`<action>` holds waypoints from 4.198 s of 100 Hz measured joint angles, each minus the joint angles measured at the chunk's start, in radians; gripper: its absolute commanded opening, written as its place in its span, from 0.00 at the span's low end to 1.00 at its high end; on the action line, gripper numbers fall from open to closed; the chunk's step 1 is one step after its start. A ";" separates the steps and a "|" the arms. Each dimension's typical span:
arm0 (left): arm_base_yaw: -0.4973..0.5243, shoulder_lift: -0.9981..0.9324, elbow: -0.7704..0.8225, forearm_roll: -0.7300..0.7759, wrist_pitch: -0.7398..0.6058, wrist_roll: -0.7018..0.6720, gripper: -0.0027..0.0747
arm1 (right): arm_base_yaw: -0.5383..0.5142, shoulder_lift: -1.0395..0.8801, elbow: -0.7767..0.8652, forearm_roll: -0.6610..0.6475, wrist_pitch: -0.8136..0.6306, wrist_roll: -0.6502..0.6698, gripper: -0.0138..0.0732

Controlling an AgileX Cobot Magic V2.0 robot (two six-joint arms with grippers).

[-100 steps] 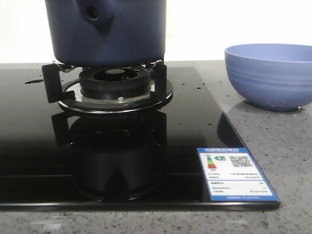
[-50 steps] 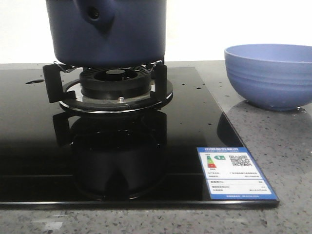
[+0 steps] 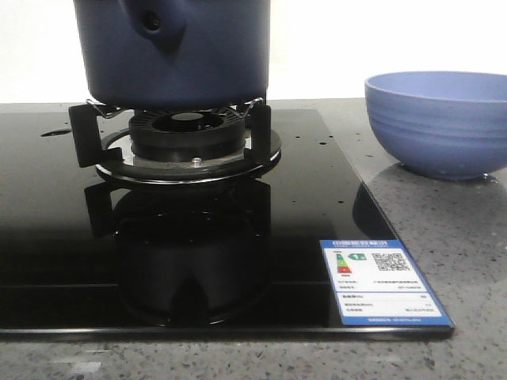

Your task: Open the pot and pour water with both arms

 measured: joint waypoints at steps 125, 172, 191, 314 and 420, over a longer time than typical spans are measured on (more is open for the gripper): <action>-0.341 0.985 -0.472 -0.059 -0.529 0.157 0.68 | 0.000 0.000 0.000 0.006 -0.015 -0.001 0.66; -0.326 1.053 -0.507 -0.059 -0.529 0.157 0.67 | 0.000 0.000 0.000 0.006 -0.006 -0.001 0.66; -0.322 1.059 -0.507 -0.059 -0.526 0.157 0.67 | 0.000 0.000 0.000 0.006 0.003 -0.001 0.66; -0.060 0.760 -0.505 -0.031 -0.351 0.157 0.50 | 0.000 0.277 -0.269 -0.059 0.180 0.114 0.66; 0.103 0.674 -0.505 -0.027 -0.276 0.157 0.50 | -0.141 1.103 -0.736 -0.113 0.377 0.115 0.09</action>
